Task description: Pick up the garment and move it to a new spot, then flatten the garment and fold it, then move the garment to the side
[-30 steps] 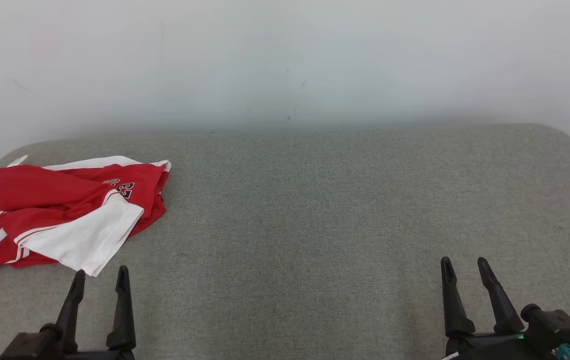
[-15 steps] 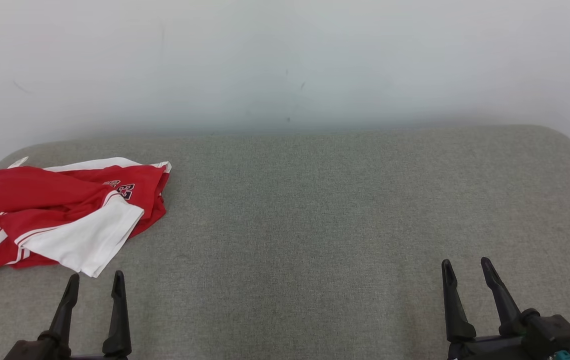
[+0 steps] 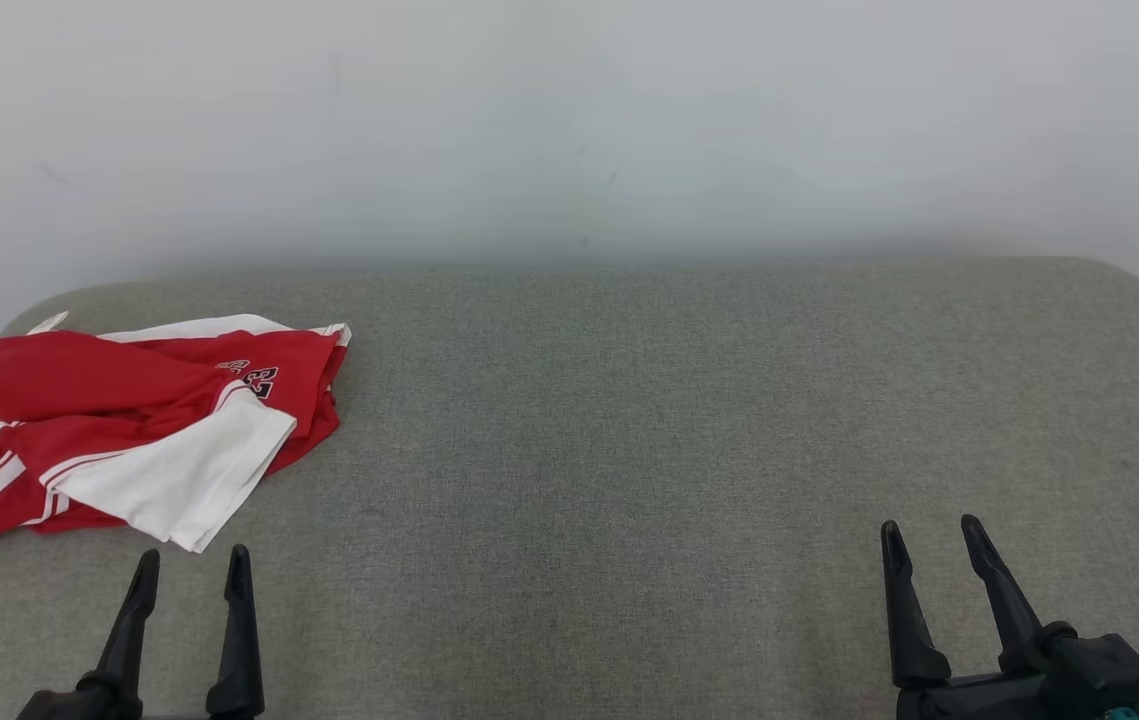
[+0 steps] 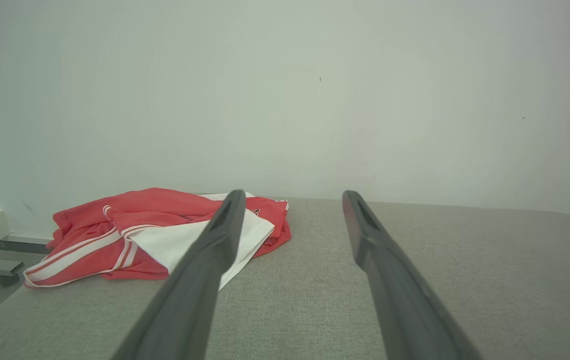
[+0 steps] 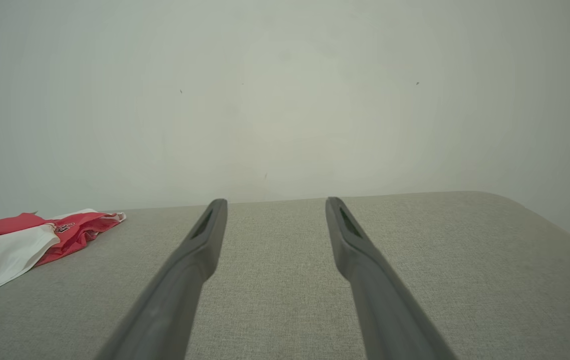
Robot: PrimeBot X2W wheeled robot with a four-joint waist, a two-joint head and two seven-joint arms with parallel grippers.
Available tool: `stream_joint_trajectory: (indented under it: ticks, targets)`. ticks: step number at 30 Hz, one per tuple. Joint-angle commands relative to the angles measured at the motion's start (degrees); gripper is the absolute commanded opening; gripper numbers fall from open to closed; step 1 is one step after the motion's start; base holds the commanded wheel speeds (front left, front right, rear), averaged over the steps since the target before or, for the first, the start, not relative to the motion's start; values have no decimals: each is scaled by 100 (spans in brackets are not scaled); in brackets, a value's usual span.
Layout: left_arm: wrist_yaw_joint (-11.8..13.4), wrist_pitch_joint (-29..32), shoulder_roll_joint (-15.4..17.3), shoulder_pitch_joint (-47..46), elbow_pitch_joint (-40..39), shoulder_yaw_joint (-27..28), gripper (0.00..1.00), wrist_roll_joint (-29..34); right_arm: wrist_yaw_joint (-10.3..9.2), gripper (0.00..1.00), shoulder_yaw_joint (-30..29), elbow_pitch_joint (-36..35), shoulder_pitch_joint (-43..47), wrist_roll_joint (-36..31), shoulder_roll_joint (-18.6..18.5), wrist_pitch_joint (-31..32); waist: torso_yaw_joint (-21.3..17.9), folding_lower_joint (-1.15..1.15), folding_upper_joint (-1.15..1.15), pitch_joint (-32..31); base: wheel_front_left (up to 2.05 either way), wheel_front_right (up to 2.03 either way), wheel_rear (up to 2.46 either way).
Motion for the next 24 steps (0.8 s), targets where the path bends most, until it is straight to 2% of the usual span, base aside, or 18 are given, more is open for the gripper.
stream_joint_trajectory:
  ticks: [1, 16, 24]
  targets:
    - [-31, -6, -19, 70, 4, 15, 100, -86, -12, 100, -15, -20, 64, 57, -16, -17, 0, 0, 0, 4, 0, 0, 0]
    - [-81, -6, 43, -37, 124, -13, 100, -157, -12, 100, 10, 6, 61, 271, -16, 19, 30, 0, 0, 33, 0, 0, 0]
    - [-97, 59, 76, -87, 260, -66, 100, -228, -12, 100, 79, 84, 78, 379, -15, 12, 291, 0, 0, 60, 0, 0, 0]
